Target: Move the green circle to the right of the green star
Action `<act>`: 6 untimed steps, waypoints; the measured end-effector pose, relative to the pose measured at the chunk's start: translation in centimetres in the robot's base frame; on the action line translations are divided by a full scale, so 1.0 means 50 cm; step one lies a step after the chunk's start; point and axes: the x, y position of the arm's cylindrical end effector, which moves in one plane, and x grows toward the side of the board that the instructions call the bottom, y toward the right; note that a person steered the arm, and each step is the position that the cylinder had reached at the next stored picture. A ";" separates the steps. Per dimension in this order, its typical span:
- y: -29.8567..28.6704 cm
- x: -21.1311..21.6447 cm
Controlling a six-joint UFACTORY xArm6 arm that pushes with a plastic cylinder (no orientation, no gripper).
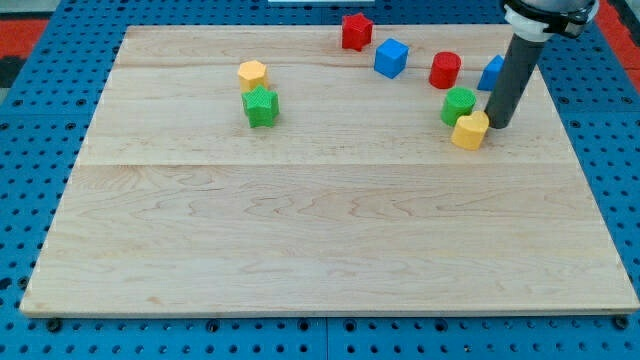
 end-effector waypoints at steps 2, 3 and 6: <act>0.017 -0.087; -0.195 -0.091; -0.418 -0.182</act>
